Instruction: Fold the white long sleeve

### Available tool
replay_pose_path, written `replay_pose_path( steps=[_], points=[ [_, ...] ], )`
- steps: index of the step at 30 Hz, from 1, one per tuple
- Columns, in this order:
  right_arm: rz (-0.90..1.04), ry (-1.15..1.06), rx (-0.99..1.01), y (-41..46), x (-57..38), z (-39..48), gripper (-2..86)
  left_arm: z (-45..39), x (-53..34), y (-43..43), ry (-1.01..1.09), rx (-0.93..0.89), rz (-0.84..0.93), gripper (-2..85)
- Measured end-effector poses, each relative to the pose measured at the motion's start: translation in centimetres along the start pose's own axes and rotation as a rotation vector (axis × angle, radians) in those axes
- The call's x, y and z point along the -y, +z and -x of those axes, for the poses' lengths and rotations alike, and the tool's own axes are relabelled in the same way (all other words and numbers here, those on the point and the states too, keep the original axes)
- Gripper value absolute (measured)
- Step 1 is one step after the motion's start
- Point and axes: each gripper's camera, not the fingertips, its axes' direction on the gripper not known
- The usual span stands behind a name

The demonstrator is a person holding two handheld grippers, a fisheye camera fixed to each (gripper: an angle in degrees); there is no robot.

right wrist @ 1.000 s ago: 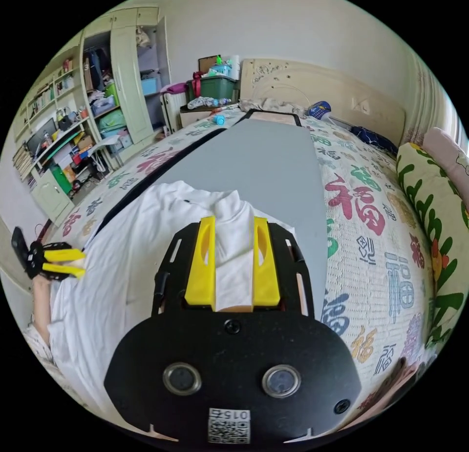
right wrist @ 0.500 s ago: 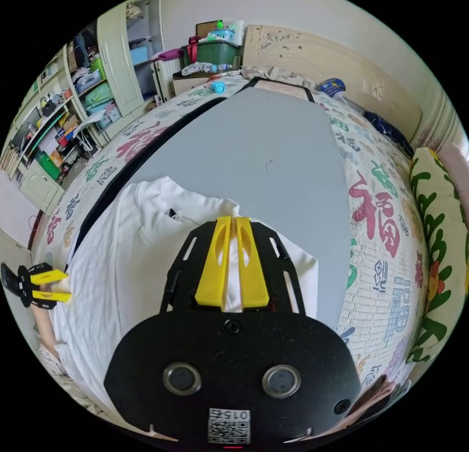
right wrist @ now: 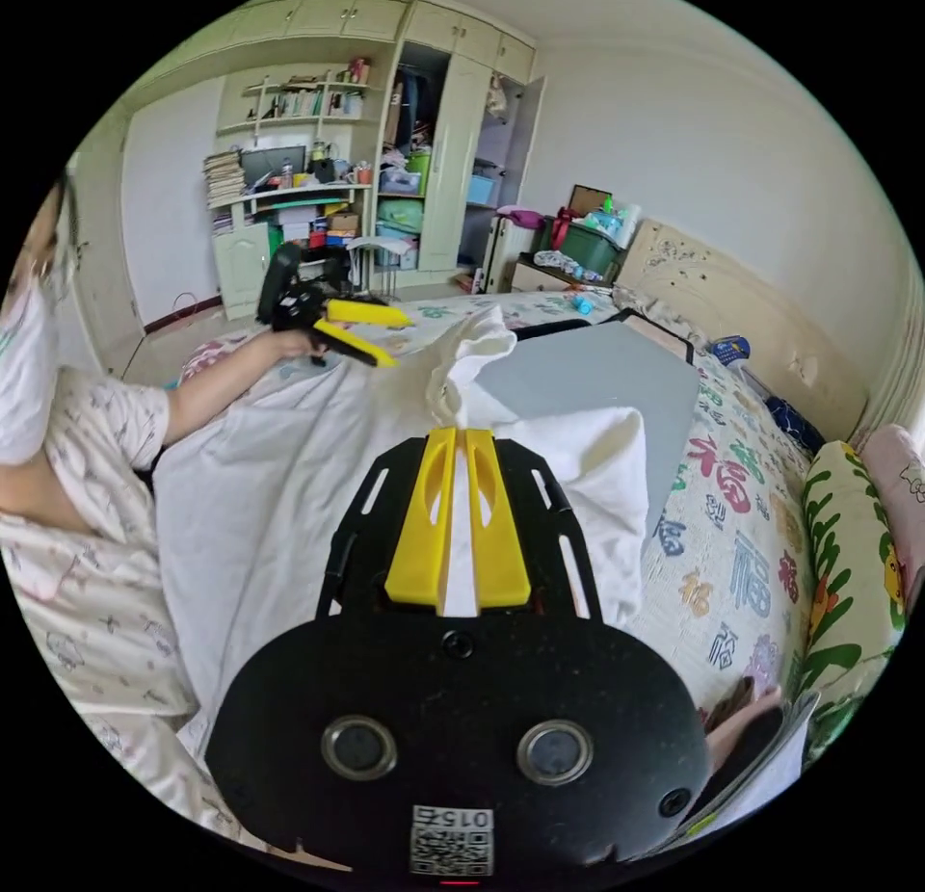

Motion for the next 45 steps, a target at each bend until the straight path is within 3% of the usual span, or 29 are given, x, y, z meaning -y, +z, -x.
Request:
replay_pose_path(
  steps=[3,6,11,14,18,22,25,27,33,38,43,45],
  points=[
    [0.034,-0.026,-0.025,-2.0,-4.1,4.9,-0.1,-5.5,3.8,-1.9,0.197,-0.05,0.019,17.9],
    [0.06,-0.038,-0.082,-2.8,-7.5,8.5,-0.3,-11.0,6.7,-4.2,0.377,0.016,0.034,16.7],
    [0.023,0.168,0.005,-4.1,-11.2,8.5,-0.5,-18.6,11.4,-8.2,0.503,0.097,0.116,8.8],
    [-0.022,0.229,0.098,-5.2,-12.8,7.3,0.6,-22.2,13.1,-9.3,0.525,0.149,0.2,2.0],
    [-0.15,0.244,0.054,-6.5,-14.5,5.0,9.1,-24.6,13.4,-11.5,0.503,0.231,0.223,0.3],
    [0.129,0.08,-0.232,-0.7,-12.7,5.0,12.9,-24.5,13.6,-14.5,0.369,0.224,0.2,-0.2],
    [0.245,-0.059,-0.356,3.6,-10.7,6.6,9.5,-24.8,14.1,-15.5,0.313,0.252,0.21,-0.2],
    [0.242,-0.081,-0.419,5.0,-9.7,7.0,0.7,-25.1,14.5,-15.9,0.295,0.27,0.221,-0.2],
    [0.154,0.019,-0.363,-0.5,-11.0,7.3,-0.9,-26.8,15.0,-20.7,0.315,0.308,0.216,-0.2],
    [0.082,-0.009,-0.155,-9.6,-16.4,10.5,-0.8,-32.7,10.3,-30.6,0.445,0.253,0.154,0.0],
    [0.232,-0.073,-0.133,-6.9,-20.7,12.7,1.1,-36.1,-0.6,-28.7,0.462,0.138,0.319,0.3],
    [0.187,-0.03,-0.108,-7.2,-21.5,11.5,2.2,-35.3,-4.7,-28.7,0.389,0.159,0.271,0.5]
  ],
)
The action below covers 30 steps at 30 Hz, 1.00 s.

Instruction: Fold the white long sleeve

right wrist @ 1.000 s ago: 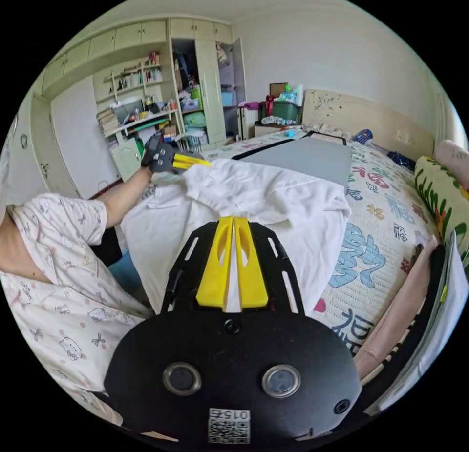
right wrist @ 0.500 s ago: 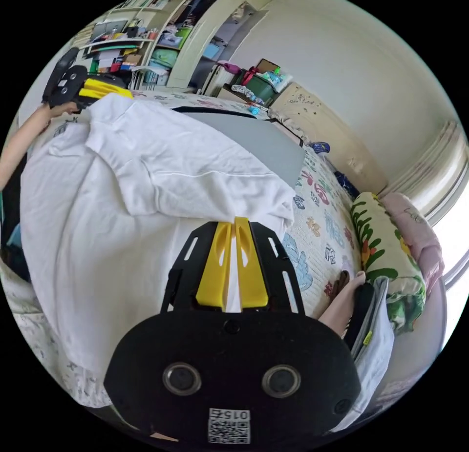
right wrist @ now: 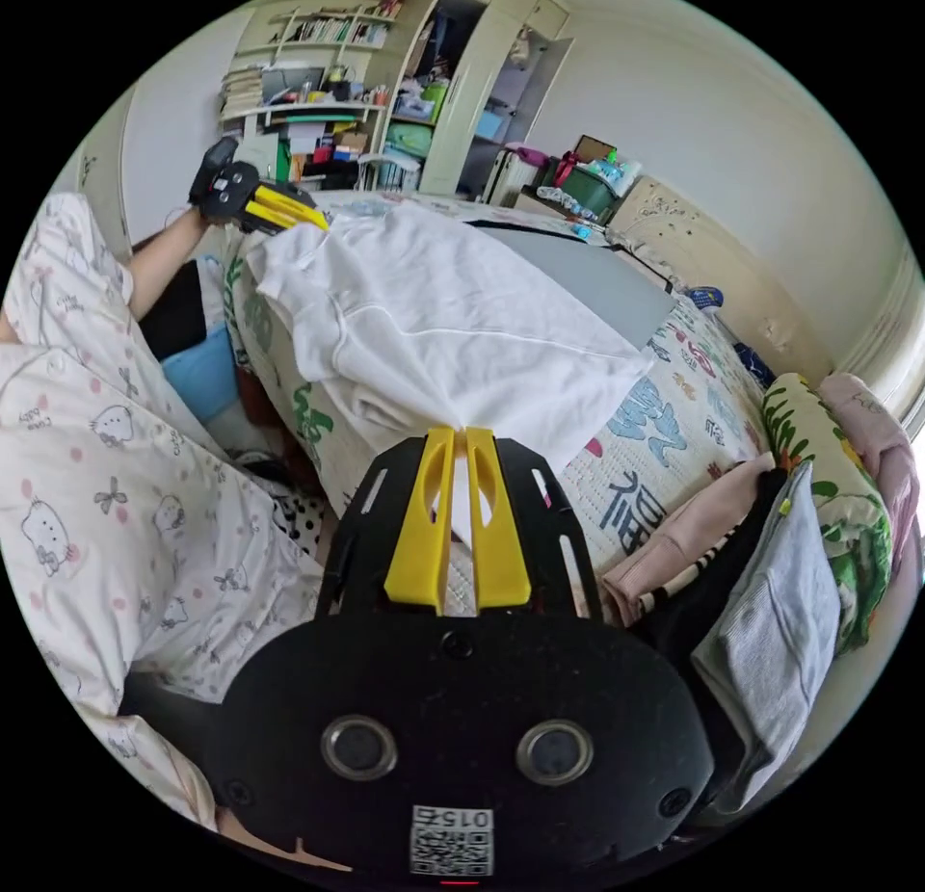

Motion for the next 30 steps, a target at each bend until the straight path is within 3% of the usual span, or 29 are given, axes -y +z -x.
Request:
replay_pose_path(
  steps=[6,10,14,17,23,30],
  points=[
    [-0.152,0.17,0.175,-4.1,-3.4,-7.5,3.9,3.9,-14.1,-0.1,-0.261,-0.031,-0.001,0.9],
    [-0.262,0.421,0.252,-4.4,-5.5,-15.2,7.8,12.3,-26.6,2.9,-0.725,-0.135,-0.172,0.4],
    [-0.29,0.586,0.373,-1.5,-5.2,-22.8,10.6,19.7,-35.4,14.9,-1.131,-0.367,-0.18,4.5],
    [-0.32,0.697,0.394,0.9,-4.2,-27.2,11.2,22.0,-38.5,24.1,-1.215,-0.539,-0.206,9.4],
    [-0.229,0.837,0.396,9.0,-0.8,-33.3,13.0,22.3,-41.4,37.8,-1.217,-0.598,-0.063,11.3],
    [-0.266,0.922,0.502,14.7,1.0,-37.4,6.6,21.0,-44.6,42.8,-1.131,-0.566,-0.013,5.8]
  ],
)
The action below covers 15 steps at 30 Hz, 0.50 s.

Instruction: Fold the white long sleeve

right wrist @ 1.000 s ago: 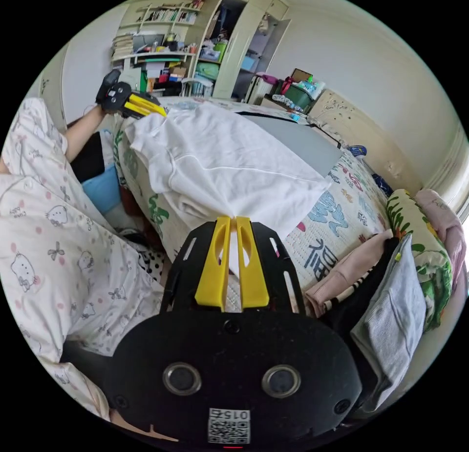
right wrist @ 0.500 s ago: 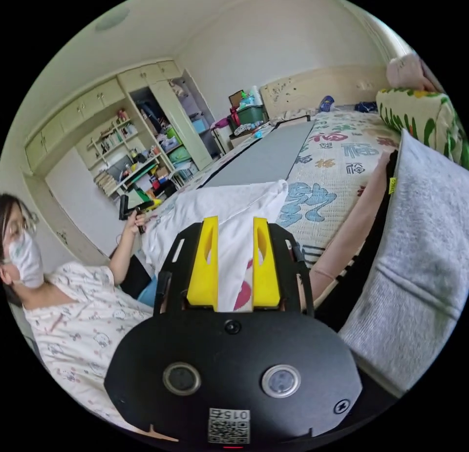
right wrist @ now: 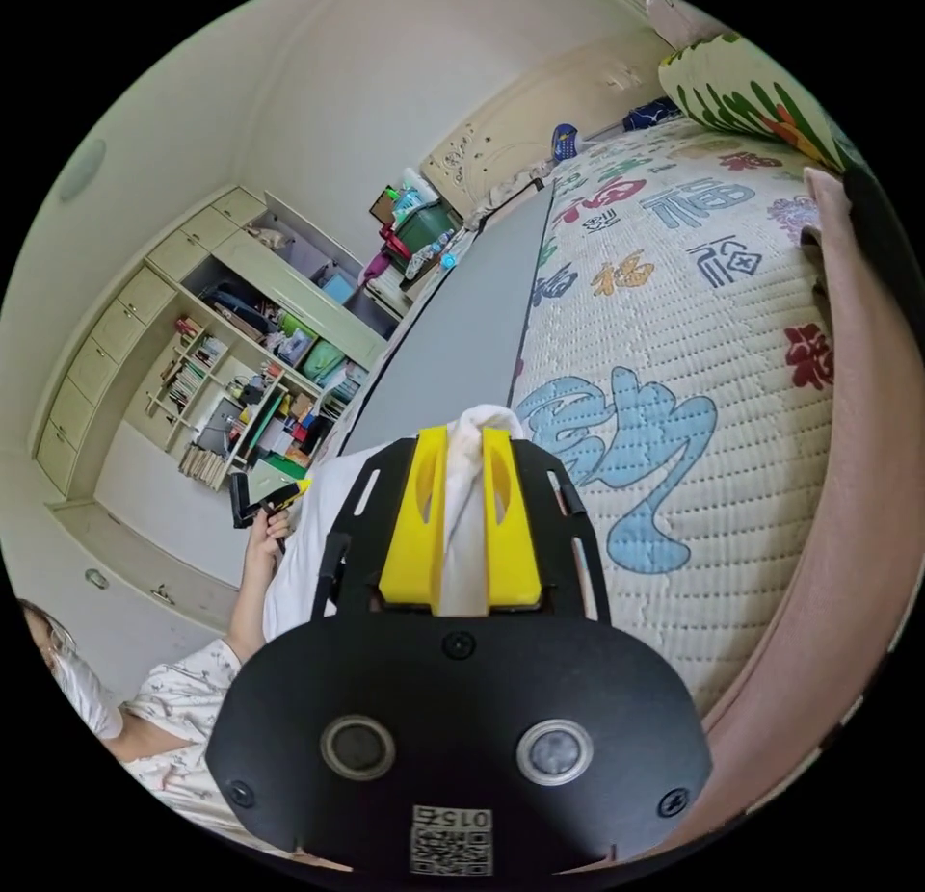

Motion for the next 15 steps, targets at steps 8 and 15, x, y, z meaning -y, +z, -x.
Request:
replay_pose_path(
  steps=[8,15],
  points=[
    [-0.051,-0.008,-0.125,1.0,2.3,0.6,4.2,3.3,0.0,-0.2,0.067,-0.028,-0.095,1.2],
    [-0.034,-0.063,-0.316,3.6,4.7,2.6,3.8,4.4,2.8,4.0,0.057,0.057,-0.085,1.0]
  ],
)
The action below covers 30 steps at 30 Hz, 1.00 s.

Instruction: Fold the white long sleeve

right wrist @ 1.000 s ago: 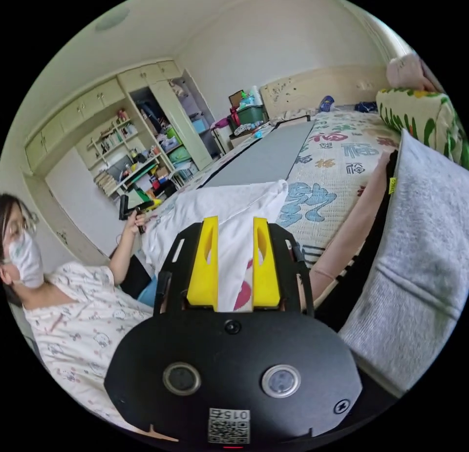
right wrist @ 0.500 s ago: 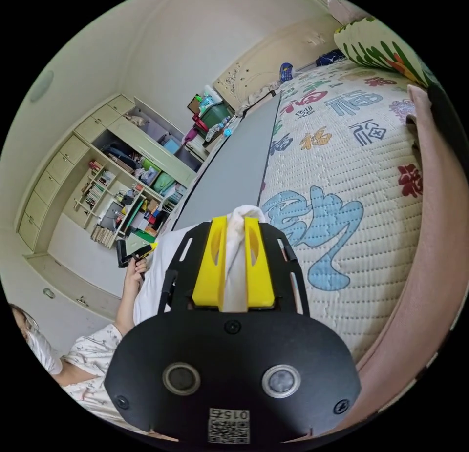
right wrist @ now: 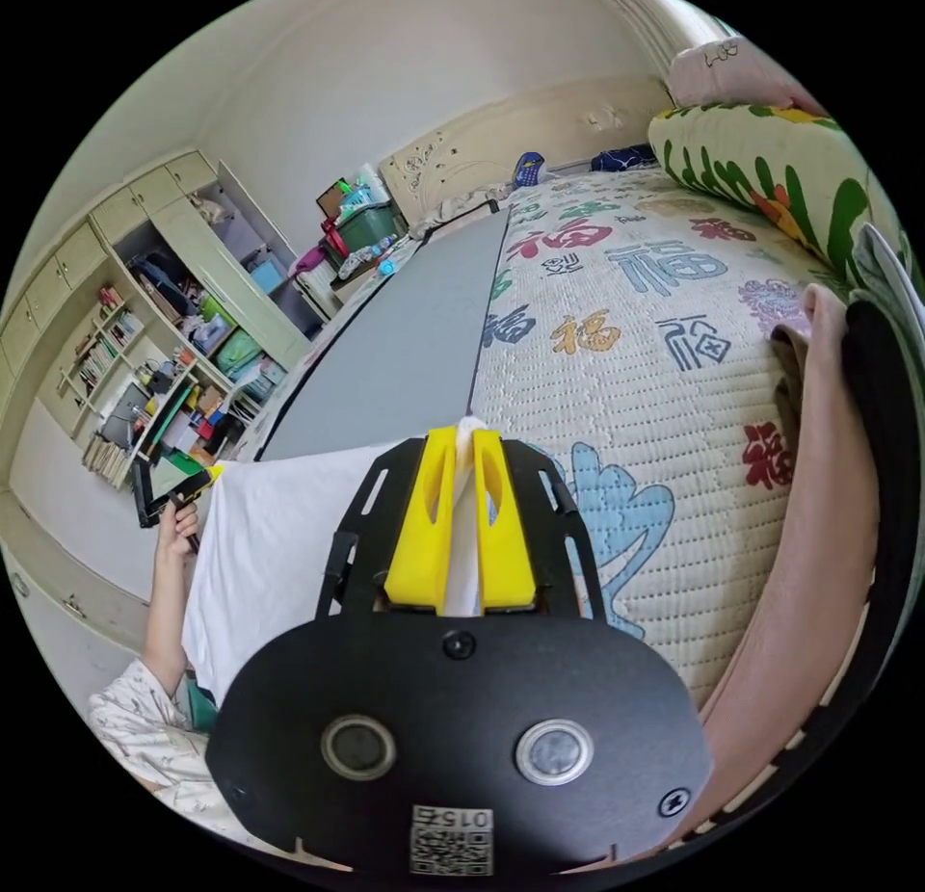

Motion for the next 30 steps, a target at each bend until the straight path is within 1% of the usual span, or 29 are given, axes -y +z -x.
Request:
replay_pose_path(
  steps=[6,8,11,13,14,16,18,21,23,24,26,27,28,29,30],
  points=[
    [0.002,-0.03,-0.117,2.5,2.3,1.4,3.8,-0.7,4.9,2.9,0.053,0.037,0.002,1.0],
    [0.027,-0.059,-0.192,4.1,3.3,2.4,3.8,-0.5,7.2,5.1,0.05,0.049,0.013,1.2],
    [0.038,-0.081,-0.22,5.1,4.3,3.0,3.9,-0.4,8.8,8.0,0.101,0.07,0.044,1.4],
    [0.061,-0.078,-0.211,5.7,4.5,2.9,3.9,0.2,8.9,9.8,0.112,0.05,0.063,1.7],
    [0.067,-0.074,-0.197,6.0,4.3,2.8,3.9,0.8,9.1,10.0,0.089,-0.005,0.058,1.8],
    [0.042,-0.074,-0.179,5.6,3.6,2.7,4.0,0.3,10.2,9.6,0.107,-0.047,0.055,2.2],
    [0.016,-0.08,-0.161,4.9,2.9,2.8,4.3,-1.4,11.4,10.0,0.127,-0.033,0.08,2.8],
    [-0.03,-0.067,-0.071,3.2,1.9,2.3,5.1,-6.6,12.6,9.0,0.23,0.07,0.084,4.7],
    [-0.132,-0.058,0.057,0.5,0.4,1.3,5.2,-10.8,13.4,7.5,0.306,0.173,0.083,7.2],
    [-0.169,-0.051,0.073,-0.5,-0.1,1.1,4.9,-11.8,13.5,7.0,0.321,0.208,0.073,7.5],
    [-0.365,-0.021,0.101,-6.0,-2.3,1.1,3.9,-15.5,14.1,3.8,0.334,0.332,-0.03,8.2],
    [-0.415,-0.04,0.119,-7.4,-3.0,1.4,3.8,-16.4,14.2,2.9,0.337,0.342,-0.061,8.3],
    [-0.506,-0.121,0.168,-10.2,-4.4,2.5,3.9,-18.7,14.2,0.9,0.372,0.312,-0.135,8.1],
    [-0.539,-0.252,0.236,-12.4,-5.7,4.2,4.4,-21.7,13.7,-1.1,0.476,0.191,-0.217,7.9],
    [-0.525,-0.331,0.279,-13.3,-6.3,5.3,4.7,-23.4,13.3,-2.0,0.557,0.085,-0.253,7.8]
  ],
)
